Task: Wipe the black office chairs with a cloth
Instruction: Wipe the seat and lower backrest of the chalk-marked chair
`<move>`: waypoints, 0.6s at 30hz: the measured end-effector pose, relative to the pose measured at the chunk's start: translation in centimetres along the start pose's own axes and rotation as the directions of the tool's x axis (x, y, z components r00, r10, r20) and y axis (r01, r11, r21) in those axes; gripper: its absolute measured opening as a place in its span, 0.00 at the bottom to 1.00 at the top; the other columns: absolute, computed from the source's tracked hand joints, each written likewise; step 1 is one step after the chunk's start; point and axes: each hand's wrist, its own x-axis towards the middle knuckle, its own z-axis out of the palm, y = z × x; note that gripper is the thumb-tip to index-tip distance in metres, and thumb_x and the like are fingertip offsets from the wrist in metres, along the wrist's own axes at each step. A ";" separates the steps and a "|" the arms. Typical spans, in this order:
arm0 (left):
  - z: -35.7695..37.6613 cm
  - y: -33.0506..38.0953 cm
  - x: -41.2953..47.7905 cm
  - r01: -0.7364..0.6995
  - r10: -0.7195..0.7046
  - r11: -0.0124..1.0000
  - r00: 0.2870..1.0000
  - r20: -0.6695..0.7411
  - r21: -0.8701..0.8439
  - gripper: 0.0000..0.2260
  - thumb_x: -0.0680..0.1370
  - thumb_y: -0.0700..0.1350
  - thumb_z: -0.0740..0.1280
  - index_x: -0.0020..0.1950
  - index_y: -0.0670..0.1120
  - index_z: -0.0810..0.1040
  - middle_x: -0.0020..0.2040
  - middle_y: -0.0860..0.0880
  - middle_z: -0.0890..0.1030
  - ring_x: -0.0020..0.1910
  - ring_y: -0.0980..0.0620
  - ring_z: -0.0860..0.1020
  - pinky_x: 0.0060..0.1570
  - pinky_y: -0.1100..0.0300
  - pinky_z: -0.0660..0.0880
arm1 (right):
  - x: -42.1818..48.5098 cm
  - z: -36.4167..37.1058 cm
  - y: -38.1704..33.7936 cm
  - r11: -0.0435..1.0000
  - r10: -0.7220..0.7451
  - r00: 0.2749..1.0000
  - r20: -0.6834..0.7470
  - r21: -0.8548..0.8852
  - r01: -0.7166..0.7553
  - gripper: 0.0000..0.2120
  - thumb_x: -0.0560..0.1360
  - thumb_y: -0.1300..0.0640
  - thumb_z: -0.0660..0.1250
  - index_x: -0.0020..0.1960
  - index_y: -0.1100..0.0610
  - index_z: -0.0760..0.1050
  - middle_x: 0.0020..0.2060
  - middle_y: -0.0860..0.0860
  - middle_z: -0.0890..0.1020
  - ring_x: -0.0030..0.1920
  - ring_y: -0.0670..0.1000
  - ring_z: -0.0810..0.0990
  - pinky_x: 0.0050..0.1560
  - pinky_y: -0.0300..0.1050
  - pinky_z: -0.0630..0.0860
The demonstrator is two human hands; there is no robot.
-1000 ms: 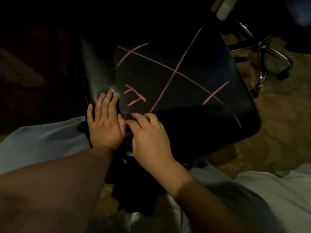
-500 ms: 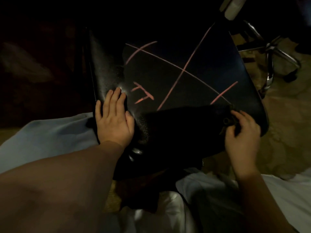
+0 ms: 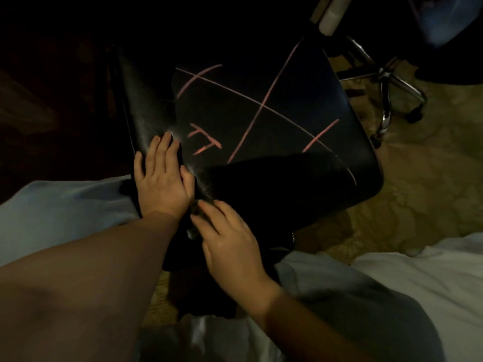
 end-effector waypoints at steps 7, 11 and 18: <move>-0.1 0.2 -0.2 0.004 -0.004 1.000 1.000 -0.002 -0.030 0.25 0.77 0.48 0.53 0.72 0.42 0.67 0.75 0.47 0.65 0.76 0.49 0.59 0.74 0.47 0.48 | -2.9 -4.3 10.8 0.903 0.429 0.886 -0.177 0.092 -0.419 0.22 0.71 0.69 0.63 0.62 0.52 0.78 0.64 0.50 0.76 0.66 0.52 0.69 0.69 0.40 0.61; 0.0 0.2 -0.2 0.007 -0.007 0.999 1.000 0.005 -0.038 0.25 0.77 0.48 0.53 0.73 0.43 0.67 0.75 0.47 0.65 0.76 0.49 0.58 0.74 0.47 0.48 | -3.6 -6.0 15.2 0.632 0.775 0.569 -0.275 0.368 -0.682 0.20 0.74 0.70 0.65 0.61 0.52 0.76 0.63 0.53 0.76 0.65 0.54 0.73 0.64 0.43 0.68; 0.1 0.2 -0.2 -0.003 0.002 0.999 1.000 -0.025 -0.038 0.24 0.77 0.48 0.53 0.72 0.43 0.68 0.75 0.47 0.66 0.76 0.49 0.59 0.74 0.46 0.50 | -1.3 -2.6 7.7 0.831 0.553 0.754 -0.354 0.301 -0.468 0.18 0.72 0.66 0.65 0.59 0.54 0.81 0.62 0.49 0.79 0.63 0.49 0.75 0.67 0.50 0.71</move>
